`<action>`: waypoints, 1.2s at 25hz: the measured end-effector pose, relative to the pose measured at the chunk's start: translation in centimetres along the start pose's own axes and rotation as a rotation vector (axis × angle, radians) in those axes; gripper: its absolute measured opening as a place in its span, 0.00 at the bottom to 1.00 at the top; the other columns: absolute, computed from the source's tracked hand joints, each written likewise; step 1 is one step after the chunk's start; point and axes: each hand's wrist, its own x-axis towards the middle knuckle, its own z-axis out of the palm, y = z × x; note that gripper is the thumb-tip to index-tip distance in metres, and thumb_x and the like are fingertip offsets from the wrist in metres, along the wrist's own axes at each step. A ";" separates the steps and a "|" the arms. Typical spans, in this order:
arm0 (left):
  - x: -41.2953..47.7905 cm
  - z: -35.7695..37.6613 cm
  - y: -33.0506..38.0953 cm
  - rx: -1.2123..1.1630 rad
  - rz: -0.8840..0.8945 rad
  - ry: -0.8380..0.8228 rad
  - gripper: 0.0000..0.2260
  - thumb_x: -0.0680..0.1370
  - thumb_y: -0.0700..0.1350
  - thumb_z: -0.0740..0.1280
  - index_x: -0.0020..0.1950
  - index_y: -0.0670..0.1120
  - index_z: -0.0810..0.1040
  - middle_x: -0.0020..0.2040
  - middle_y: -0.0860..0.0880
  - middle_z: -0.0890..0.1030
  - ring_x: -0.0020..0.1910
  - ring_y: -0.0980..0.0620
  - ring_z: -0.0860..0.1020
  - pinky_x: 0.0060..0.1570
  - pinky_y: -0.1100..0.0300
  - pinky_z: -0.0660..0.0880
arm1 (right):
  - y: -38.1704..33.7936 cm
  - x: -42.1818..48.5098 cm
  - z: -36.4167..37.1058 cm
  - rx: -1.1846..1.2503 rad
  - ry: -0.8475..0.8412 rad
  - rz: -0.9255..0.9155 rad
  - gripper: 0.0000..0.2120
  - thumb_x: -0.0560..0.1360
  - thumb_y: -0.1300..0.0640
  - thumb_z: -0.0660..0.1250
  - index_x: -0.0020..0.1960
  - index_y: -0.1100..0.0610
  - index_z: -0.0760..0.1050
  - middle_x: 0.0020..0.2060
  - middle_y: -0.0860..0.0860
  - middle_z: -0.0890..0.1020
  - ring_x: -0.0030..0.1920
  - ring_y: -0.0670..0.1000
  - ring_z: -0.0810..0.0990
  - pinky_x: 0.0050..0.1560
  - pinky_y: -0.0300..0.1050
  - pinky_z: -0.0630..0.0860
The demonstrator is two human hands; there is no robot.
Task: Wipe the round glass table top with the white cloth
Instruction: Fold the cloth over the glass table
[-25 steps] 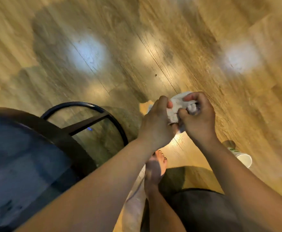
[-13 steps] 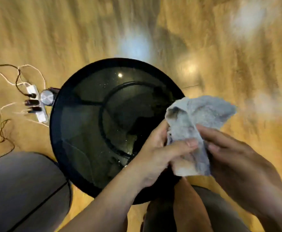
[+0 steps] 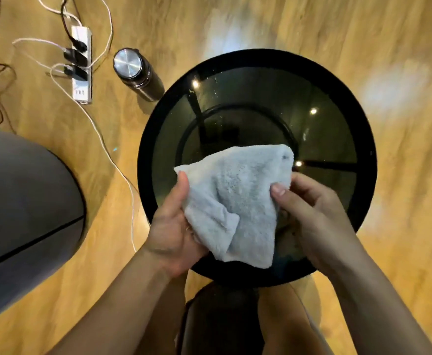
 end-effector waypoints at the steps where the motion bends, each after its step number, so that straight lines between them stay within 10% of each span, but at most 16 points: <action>1: -0.2 -0.9 0.1 0.079 0.021 0.069 0.31 0.70 0.55 0.73 0.68 0.40 0.75 0.65 0.38 0.78 0.67 0.39 0.75 0.66 0.45 0.72 | 0.2 -0.1 0.8 -0.012 -0.037 -0.012 0.12 0.72 0.43 0.71 0.52 0.48 0.81 0.46 0.46 0.86 0.46 0.46 0.85 0.42 0.38 0.78; 4: -1.0 -3.4 0.1 0.301 0.044 0.231 0.24 0.69 0.39 0.69 0.65 0.37 0.76 0.62 0.34 0.79 0.63 0.36 0.77 0.66 0.41 0.72 | 1.7 -1.4 3.1 -0.255 -0.084 -0.012 0.18 0.72 0.43 0.73 0.59 0.45 0.74 0.52 0.40 0.83 0.50 0.42 0.83 0.43 0.39 0.81; 11: -1.9 -5.9 0.1 0.352 0.185 0.123 0.11 0.71 0.43 0.71 0.52 0.44 0.85 0.53 0.44 0.85 0.55 0.46 0.83 0.49 0.57 0.80 | 2.6 -2.8 4.0 -0.318 -0.085 -0.214 0.10 0.80 0.56 0.62 0.59 0.44 0.74 0.50 0.40 0.81 0.50 0.43 0.81 0.45 0.35 0.76; 17: -2.0 -5.9 -1.9 0.649 0.253 0.115 0.27 0.63 0.33 0.69 0.61 0.47 0.77 0.50 0.45 0.83 0.53 0.44 0.82 0.43 0.52 0.79 | 3.1 -2.5 2.4 -0.210 -0.043 -0.145 0.14 0.81 0.53 0.57 0.64 0.41 0.69 0.56 0.34 0.78 0.59 0.36 0.76 0.51 0.27 0.72; 22: -2.8 -5.8 -3.8 0.530 0.249 0.082 0.44 0.70 0.33 0.72 0.76 0.64 0.57 0.61 0.59 0.80 0.63 0.51 0.79 0.52 0.54 0.80 | 4.3 -3.3 -0.1 -0.283 -0.295 0.111 0.56 0.68 0.45 0.77 0.73 0.29 0.34 0.72 0.37 0.66 0.66 0.38 0.74 0.59 0.41 0.78; 27: -4.0 -7.0 -5.0 1.217 0.338 0.052 0.38 0.70 0.38 0.77 0.74 0.59 0.66 0.75 0.66 0.60 0.73 0.68 0.60 0.62 0.72 0.67 | 5.9 -4.4 -0.4 -0.874 -0.261 -0.012 0.34 0.71 0.52 0.76 0.72 0.39 0.65 0.56 0.41 0.67 0.56 0.42 0.69 0.50 0.24 0.67; 30: -3.9 -7.5 -5.9 1.517 0.511 0.167 0.25 0.70 0.36 0.77 0.66 0.45 0.77 0.71 0.52 0.70 0.69 0.54 0.70 0.63 0.72 0.67 | 7.0 -4.8 0.9 -0.931 -0.184 -0.145 0.20 0.74 0.57 0.74 0.64 0.48 0.77 0.56 0.48 0.73 0.55 0.48 0.74 0.48 0.26 0.68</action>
